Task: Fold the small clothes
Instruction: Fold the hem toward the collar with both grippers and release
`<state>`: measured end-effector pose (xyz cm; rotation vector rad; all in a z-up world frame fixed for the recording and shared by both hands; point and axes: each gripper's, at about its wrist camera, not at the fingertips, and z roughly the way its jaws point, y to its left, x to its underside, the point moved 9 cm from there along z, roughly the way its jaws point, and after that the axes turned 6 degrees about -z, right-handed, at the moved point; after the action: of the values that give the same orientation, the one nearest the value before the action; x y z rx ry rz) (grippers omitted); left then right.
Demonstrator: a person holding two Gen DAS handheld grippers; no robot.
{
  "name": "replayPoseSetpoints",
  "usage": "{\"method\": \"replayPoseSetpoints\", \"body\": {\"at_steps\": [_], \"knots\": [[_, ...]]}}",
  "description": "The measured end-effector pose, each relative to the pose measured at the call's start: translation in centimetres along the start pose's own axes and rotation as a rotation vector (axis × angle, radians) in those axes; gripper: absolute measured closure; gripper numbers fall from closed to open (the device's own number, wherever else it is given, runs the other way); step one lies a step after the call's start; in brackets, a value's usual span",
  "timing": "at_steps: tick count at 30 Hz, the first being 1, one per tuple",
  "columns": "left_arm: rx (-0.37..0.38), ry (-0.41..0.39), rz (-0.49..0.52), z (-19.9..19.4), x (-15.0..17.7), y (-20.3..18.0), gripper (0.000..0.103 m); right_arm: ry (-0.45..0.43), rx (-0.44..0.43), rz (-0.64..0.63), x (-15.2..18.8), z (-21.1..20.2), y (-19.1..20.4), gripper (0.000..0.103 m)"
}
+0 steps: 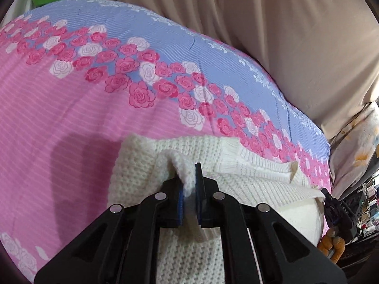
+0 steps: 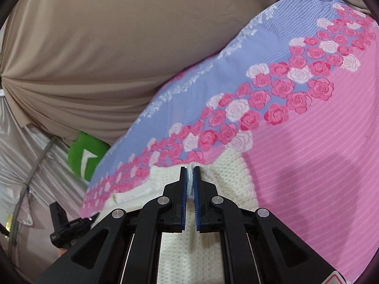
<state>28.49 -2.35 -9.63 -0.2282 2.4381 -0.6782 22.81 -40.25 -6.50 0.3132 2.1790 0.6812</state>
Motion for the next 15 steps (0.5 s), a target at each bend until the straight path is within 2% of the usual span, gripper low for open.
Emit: {"method": "replayPoseSetpoints", "body": {"at_steps": [3, 5, 6, 7, 8, 9, 10, 11, 12, 13, 15], "knots": [[-0.005, -0.052, 0.019, 0.1, 0.0, -0.2, 0.094, 0.019, -0.007, -0.006, 0.2, 0.8, 0.2, 0.098], [0.003, -0.076, 0.023, -0.1, 0.0, -0.4, 0.092, -0.027, -0.032, -0.007, -0.1, 0.0, 0.5, 0.089], [0.023, -0.085, 0.019, -0.3, -0.1, -0.5, 0.09, -0.083, -0.04, -0.009, -0.5, -1.1, 0.6, 0.083], [0.047, -0.095, 0.009, -0.6, -0.2, -0.7, 0.087, -0.149, -0.039, -0.005, -0.9, -2.5, 0.5, 0.067], [0.073, -0.111, -0.007, -1.1, -0.3, -0.6, 0.086, -0.22, -0.038, 0.007, -1.3, -4.0, 0.4, 0.057], [0.097, -0.14, -0.03, -2.0, -0.5, -0.4, 0.082, -0.285, -0.039, 0.022, -1.5, -5.8, 0.2, 0.055], [0.098, -0.18, -0.052, -3.2, -0.8, -0.1, 0.072, -0.313, -0.034, 0.033, -1.7, -7.0, 0.1, 0.054], [0.079, -0.25, -0.087, -5.2, -1.1, 0.6, 0.065, -0.308, -0.022, 0.033, -1.4, -8.3, 0.0, 0.054], [0.068, -0.299, -0.113, -7.0, -1.3, 1.3, 0.053, -0.286, -0.016, 0.019, -0.8, -9.0, 0.2, 0.054], [0.074, -0.343, -0.134, -9.1, -1.2, 1.8, 0.049, -0.261, -0.008, -0.003, 0.1, -9.8, 0.6, 0.054], [0.082, -0.339, -0.136, -12.0, -0.2, 2.6, 0.047, -0.186, 0.011, -0.067, 3.1, -11.2, 1.1, 0.054]]}}
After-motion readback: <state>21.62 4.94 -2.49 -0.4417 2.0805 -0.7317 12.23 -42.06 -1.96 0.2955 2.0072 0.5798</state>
